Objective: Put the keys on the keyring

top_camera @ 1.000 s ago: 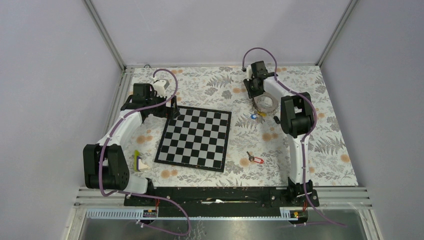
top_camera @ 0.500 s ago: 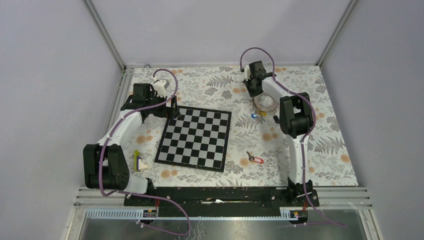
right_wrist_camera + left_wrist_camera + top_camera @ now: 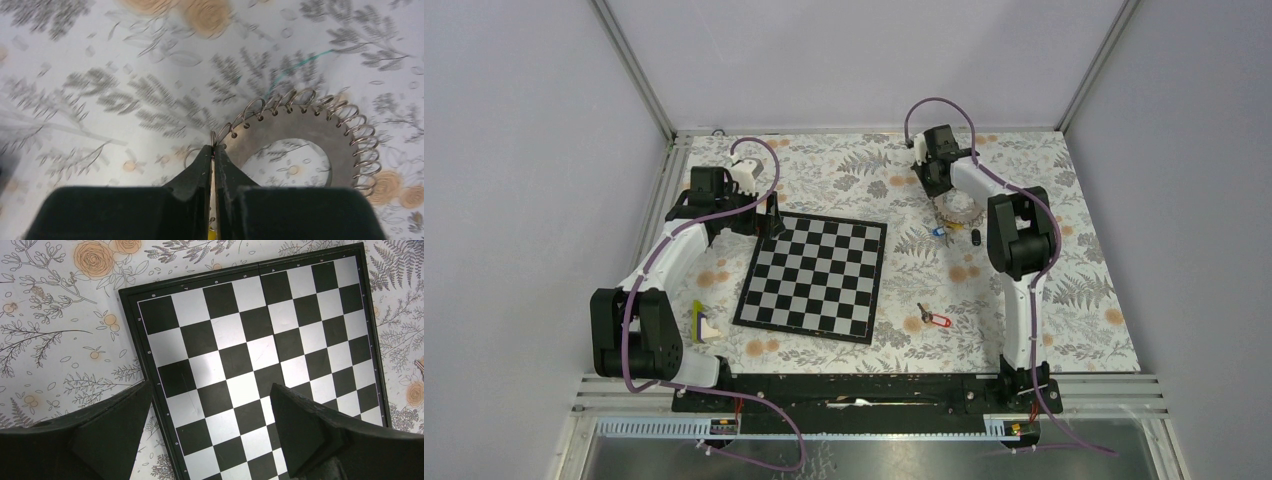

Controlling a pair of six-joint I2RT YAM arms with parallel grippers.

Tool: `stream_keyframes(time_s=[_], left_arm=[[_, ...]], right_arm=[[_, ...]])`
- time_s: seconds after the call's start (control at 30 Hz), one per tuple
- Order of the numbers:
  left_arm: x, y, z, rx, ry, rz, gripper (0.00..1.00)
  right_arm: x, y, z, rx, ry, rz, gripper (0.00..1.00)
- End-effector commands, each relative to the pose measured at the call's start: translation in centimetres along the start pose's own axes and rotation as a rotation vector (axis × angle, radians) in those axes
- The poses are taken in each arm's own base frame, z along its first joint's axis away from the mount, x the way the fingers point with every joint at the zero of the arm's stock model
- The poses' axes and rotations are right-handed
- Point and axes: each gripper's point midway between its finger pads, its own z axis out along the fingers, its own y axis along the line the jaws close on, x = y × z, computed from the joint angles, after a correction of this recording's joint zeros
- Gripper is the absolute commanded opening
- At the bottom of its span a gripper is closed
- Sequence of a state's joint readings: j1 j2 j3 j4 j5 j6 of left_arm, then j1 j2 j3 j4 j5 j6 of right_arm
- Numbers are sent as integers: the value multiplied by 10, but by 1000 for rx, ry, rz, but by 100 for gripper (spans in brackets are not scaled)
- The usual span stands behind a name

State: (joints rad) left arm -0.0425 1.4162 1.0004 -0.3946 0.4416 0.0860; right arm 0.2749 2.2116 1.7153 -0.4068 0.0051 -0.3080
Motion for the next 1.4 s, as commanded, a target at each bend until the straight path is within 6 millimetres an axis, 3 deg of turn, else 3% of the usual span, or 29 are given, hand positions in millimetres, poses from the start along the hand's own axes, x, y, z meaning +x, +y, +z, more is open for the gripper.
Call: stream_keyframes(time_s=[0.0, 0.27, 0.57, 0.87, 1.13, 1.37], left_arm=[[-29, -7, -6, 35, -87, 31, 99], [-34, -36, 0, 164, -106, 129, 95], [-39, -101, 10, 375, -116, 314, 87], [-52, -172, 9, 605, -162, 493, 81], [-73, -231, 7, 795, -182, 423, 51], [-80, -272, 7, 869, -153, 321, 39]], right_arm=[[-6, 30, -45, -158, -69, -68, 0], [41, 87, -97, -448, -85, -159, 0], [54, 114, -139, -590, -160, -213, 0], [44, 124, -178, -644, -287, -299, 0], [21, 132, -212, -685, -399, -281, 0], [-10, 137, -234, -739, -469, -154, 0]])
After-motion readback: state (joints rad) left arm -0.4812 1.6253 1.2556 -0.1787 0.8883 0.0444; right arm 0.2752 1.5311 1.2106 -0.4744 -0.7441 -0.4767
